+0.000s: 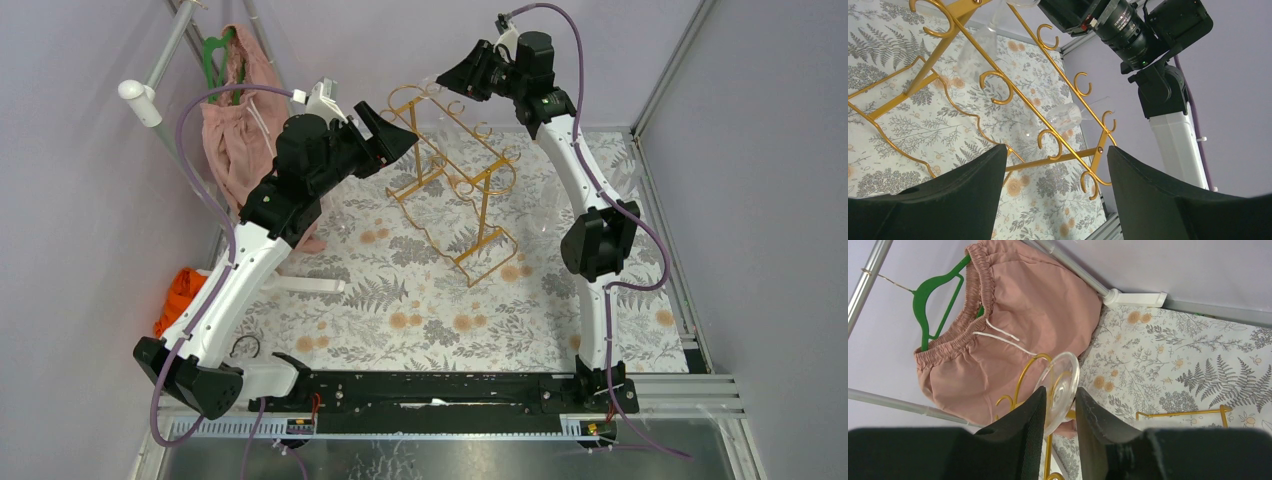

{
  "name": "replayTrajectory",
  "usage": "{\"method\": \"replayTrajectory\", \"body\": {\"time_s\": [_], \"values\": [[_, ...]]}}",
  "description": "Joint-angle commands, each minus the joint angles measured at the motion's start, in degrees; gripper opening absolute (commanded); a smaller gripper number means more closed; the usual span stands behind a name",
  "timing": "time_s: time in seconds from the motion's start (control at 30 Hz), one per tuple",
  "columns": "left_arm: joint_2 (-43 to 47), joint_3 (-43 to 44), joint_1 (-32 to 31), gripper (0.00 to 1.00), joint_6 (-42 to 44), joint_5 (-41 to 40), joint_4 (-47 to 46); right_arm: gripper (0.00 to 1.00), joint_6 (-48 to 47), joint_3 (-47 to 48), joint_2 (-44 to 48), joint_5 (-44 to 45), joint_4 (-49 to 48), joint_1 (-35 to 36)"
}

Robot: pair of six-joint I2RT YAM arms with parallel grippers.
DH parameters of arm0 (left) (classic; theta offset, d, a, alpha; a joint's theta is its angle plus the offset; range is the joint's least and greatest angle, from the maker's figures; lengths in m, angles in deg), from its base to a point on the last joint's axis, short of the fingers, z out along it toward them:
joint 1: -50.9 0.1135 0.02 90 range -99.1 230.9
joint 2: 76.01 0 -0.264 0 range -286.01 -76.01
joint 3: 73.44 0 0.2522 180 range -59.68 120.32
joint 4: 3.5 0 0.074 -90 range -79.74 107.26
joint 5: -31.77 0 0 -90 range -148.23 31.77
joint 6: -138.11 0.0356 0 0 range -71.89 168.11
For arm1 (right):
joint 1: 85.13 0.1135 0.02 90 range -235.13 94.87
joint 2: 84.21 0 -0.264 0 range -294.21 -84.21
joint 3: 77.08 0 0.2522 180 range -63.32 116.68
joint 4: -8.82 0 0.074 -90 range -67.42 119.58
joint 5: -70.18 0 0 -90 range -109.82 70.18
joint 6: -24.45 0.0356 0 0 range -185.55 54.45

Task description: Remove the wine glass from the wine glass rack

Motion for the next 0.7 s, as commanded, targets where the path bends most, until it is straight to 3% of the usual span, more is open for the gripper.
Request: {"method": "replayTrajectory", "body": {"time_s": [0.0,0.67], "values": [[1.5,-1.1,0.0,0.82,1.5,-1.2,-3.7,0.35,0.8,4.3,1.2,-0.2,-2.5,-0.1],[1.8,-2.3,0.1,0.82,1.6,-1.6,-4.2,0.08,7.1,4.4,-1.6,-2.5,-4.6,-0.9]]}}
